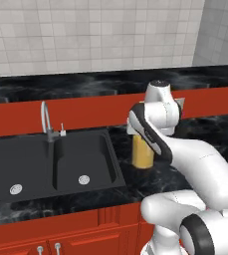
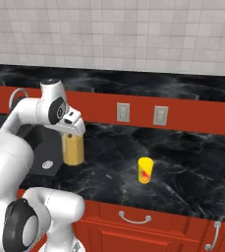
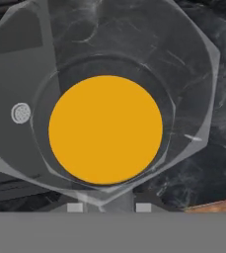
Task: Place the pitcher and cup on the dining counter for serving.
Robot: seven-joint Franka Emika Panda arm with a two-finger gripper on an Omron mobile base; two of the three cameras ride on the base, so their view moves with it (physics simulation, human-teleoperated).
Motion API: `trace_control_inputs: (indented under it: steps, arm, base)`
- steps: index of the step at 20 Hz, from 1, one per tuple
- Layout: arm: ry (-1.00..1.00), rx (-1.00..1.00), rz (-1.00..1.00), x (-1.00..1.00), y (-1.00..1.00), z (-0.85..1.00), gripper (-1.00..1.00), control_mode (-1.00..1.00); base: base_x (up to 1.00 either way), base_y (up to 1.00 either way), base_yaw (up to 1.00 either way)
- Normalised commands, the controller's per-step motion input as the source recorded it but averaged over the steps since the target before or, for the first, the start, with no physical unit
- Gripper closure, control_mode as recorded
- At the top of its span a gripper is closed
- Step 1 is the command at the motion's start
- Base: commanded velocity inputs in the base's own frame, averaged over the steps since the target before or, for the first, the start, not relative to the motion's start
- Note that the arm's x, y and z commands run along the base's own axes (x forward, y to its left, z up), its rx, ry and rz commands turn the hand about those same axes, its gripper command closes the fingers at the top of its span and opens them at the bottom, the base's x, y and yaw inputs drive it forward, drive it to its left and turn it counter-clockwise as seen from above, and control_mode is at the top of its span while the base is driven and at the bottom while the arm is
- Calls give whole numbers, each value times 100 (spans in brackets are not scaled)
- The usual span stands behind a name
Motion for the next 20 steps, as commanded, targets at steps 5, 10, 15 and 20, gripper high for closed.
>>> trace_control_inputs:
  steps: [5,10,15,20]
  arm:
    - [-27,2,0,-80,0,100,100,-100]
    - [-30,5,0,-88,-1,100,100,-100]
    - [-23,9,0,-77,-1,96,100,-100]
    - [-21,3,0,-77,0,31,100,-100]
  base:
    - [0,0,0]
    - [0,0,0]
    - [0,0,0]
    - [0,0,0]
